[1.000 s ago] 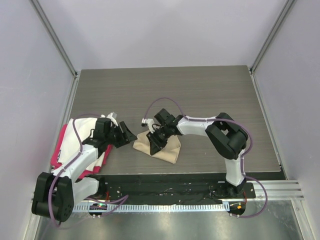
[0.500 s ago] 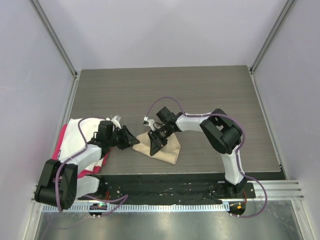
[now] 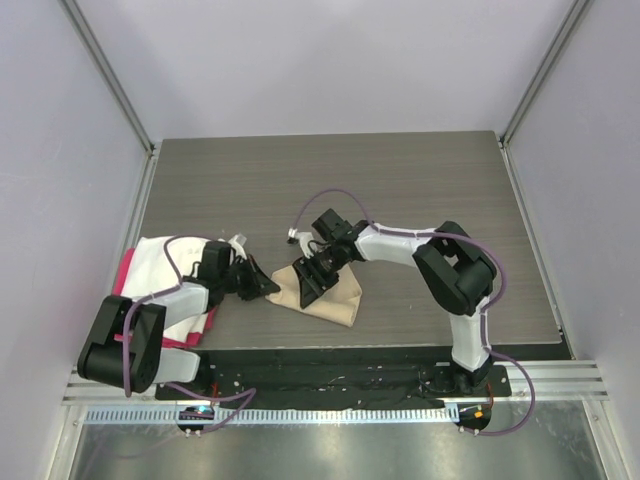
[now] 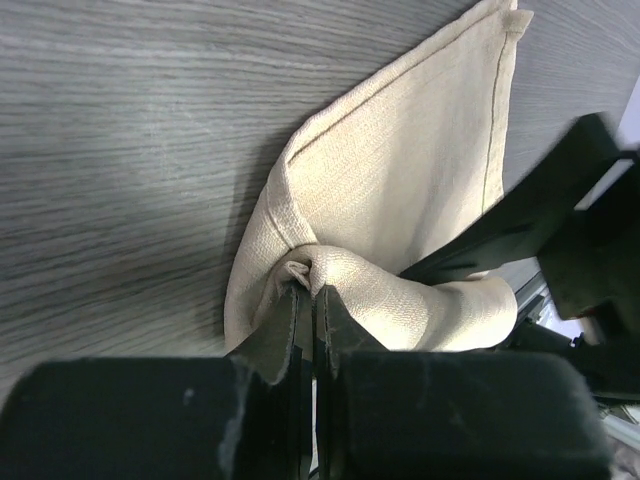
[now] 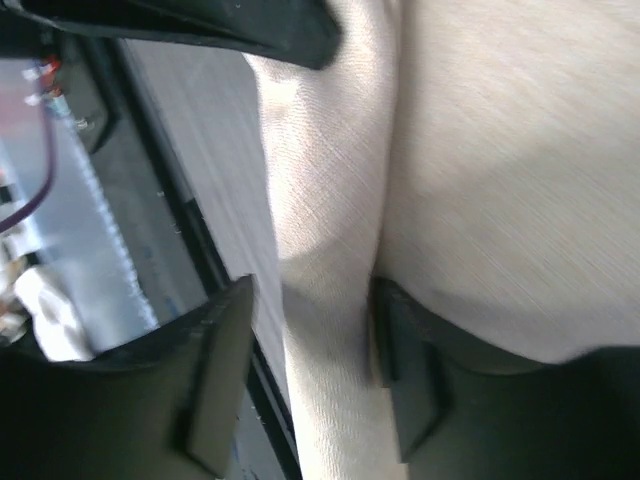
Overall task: Fold the napkin, place the utensils inside, and roll it up
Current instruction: Roll the napkin at the center of the board.
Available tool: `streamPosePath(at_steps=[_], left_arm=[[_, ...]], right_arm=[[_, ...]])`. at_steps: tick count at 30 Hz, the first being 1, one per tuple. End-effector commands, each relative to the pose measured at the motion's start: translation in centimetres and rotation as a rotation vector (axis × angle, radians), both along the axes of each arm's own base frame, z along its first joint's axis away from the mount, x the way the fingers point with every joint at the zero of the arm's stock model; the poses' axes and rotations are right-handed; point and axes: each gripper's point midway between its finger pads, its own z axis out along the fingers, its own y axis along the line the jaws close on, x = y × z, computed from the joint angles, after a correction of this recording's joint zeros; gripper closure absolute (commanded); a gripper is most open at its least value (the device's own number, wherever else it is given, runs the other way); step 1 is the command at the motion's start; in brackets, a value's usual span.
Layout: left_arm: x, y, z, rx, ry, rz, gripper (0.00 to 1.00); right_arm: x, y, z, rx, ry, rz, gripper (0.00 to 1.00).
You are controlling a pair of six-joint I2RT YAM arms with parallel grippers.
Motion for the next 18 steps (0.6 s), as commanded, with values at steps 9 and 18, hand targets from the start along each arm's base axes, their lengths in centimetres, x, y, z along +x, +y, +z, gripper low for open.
streamPosePath(at_steps=[9, 18], left_arm=[[0.1, 0.5, -1.6, 0.068, 0.108, 0.011, 1.00], [-0.2, 0.6, -2.0, 0.084, 0.155, 0.010, 1.00]], right_arm=[[4.2, -1.8, 5.6, -0.232, -0.792, -0.106, 0.28], [1.8, 0.0, 3.4, -0.287, -0.968, -0.009, 0.28]])
